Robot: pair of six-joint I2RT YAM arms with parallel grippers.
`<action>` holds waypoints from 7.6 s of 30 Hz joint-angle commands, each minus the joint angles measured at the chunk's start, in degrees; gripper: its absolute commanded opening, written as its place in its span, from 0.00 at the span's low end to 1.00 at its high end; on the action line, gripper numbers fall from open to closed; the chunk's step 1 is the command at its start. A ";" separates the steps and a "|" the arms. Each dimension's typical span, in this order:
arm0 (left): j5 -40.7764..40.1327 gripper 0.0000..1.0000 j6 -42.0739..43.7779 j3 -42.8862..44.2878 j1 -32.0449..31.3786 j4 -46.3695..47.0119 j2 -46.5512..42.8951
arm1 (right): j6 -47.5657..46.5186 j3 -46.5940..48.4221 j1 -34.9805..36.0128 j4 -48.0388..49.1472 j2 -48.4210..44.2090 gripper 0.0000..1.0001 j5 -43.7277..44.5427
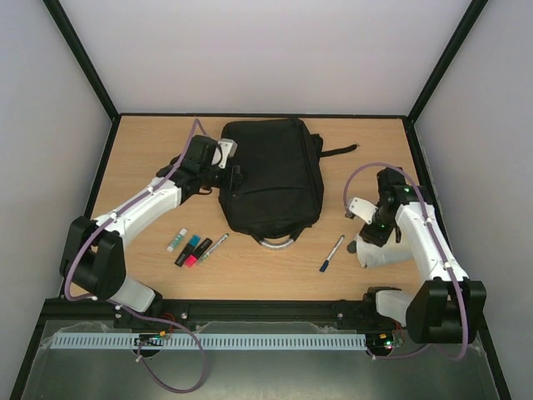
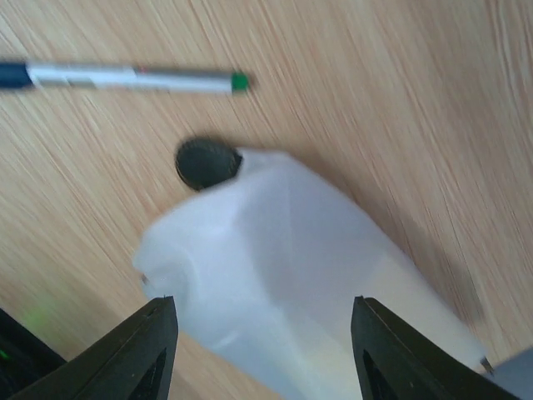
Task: Pack the student bag
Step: Move the stationery to the center of the board, then adjust the stationery at the center of the board, then pick up the stationery from the center of the board.
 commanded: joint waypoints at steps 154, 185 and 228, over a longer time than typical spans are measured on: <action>7.59 0.60 5.81 1.82 -15.15 -0.64 3.17 | 1.81 11.20 -12.92 -3.50 20.01 0.66 -25.42; 3.93 0.61 11.50 1.75 -18.54 -4.67 3.17 | -7.33 -3.18 -6.03 1.46 18.14 0.99 -11.72; -32.81 0.70 32.04 0.08 -31.23 -4.97 12.58 | 3.26 -8.11 -0.18 9.48 -8.17 0.30 -1.99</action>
